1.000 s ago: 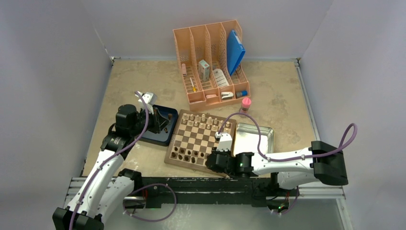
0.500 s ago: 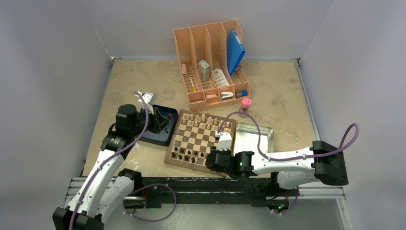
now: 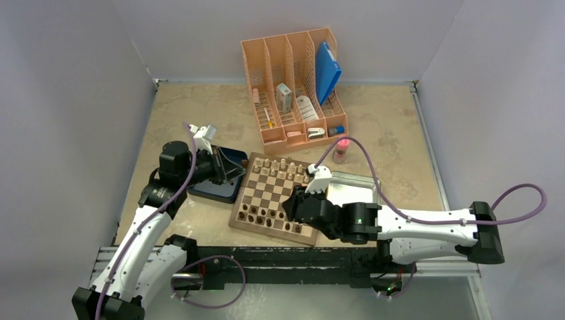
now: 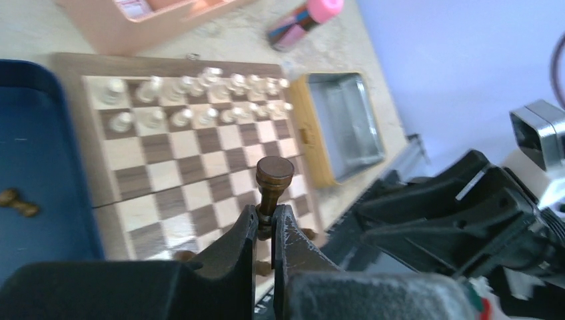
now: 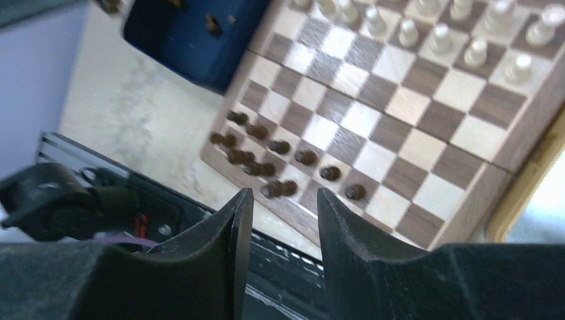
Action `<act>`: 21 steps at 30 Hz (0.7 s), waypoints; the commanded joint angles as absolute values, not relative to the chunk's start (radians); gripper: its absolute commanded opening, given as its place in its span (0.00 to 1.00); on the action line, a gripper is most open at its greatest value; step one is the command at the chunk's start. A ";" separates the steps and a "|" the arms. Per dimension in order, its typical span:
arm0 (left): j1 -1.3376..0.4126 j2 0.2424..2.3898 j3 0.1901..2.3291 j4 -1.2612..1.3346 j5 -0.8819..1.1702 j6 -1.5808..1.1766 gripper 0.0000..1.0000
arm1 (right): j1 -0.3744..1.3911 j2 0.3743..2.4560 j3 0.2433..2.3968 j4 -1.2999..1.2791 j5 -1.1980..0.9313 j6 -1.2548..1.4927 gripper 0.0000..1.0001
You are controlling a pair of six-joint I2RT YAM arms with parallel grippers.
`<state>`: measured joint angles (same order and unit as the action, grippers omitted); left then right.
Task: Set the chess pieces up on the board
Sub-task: Place the chess piece on the chessboard.
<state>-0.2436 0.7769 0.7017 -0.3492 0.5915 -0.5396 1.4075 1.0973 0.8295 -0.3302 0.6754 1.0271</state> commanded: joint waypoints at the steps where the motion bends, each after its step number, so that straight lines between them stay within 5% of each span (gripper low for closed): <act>1: -0.247 0.778 0.745 -0.245 0.789 -0.762 0.00 | 1.413 1.050 0.889 -0.151 0.786 0.852 0.43; 14: -0.247 0.699 0.602 -0.134 0.866 -1.351 0.00 | 1.413 1.106 0.794 0.551 0.726 0.314 0.43; 21: -0.247 0.676 0.554 -0.115 0.873 -1.475 0.00 | 1.417 1.164 0.772 0.719 0.691 0.134 0.45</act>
